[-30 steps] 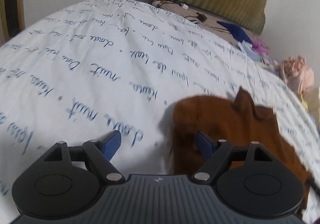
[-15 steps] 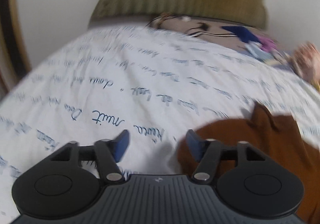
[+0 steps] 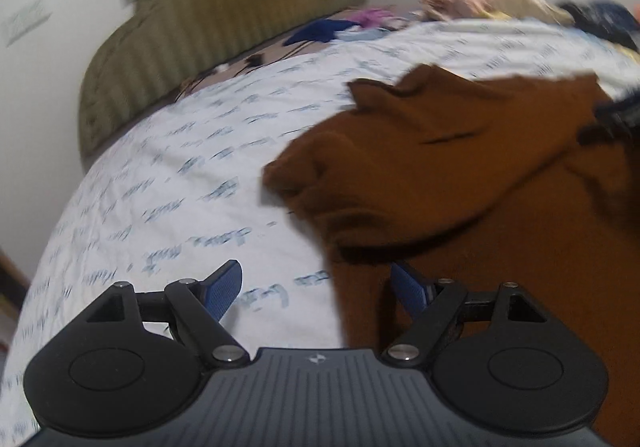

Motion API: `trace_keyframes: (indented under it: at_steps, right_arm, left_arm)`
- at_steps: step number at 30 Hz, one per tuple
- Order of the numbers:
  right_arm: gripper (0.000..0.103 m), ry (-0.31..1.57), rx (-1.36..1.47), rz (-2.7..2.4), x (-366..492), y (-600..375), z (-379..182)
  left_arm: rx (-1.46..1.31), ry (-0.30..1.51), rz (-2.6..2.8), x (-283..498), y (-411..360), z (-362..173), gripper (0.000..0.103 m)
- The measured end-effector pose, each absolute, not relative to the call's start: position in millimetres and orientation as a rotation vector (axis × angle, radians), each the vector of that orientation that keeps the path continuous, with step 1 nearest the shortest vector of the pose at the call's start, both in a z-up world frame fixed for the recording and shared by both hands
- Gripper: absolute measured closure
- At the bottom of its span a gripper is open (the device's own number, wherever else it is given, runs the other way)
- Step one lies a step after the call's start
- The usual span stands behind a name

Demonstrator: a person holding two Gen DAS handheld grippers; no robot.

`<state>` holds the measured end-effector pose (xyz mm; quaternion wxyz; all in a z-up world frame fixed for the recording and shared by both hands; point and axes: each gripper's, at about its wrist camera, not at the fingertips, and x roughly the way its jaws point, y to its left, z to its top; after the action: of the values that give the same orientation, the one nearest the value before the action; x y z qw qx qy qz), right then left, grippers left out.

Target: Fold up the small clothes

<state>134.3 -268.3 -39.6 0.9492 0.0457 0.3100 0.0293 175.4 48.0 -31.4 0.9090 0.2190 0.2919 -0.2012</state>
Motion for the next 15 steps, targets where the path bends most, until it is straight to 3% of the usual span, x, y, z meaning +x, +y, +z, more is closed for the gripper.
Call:
trace_keyframes:
  at_steps: [5, 10, 15]
  right_arm:
    - [0.017, 0.607, 0.131, 0.060, 135.1, -272.2, -39.8]
    - [0.015, 0.595, 0.204, -0.004, 140.3, -296.3, -42.6]
    - [0.017, 0.619, 0.204, -0.044, 137.3, -306.2, -47.7]
  left_arm:
    - [0.484, 0.563, -0.235, 196.6, 24.7, -40.5, 0.021]
    - [0.225, 0.683, -0.129, 223.0, 72.0, -44.9, 0.019]
    - [0.321, 0.639, -0.123, 203.4, 69.5, -46.8, 0.019]
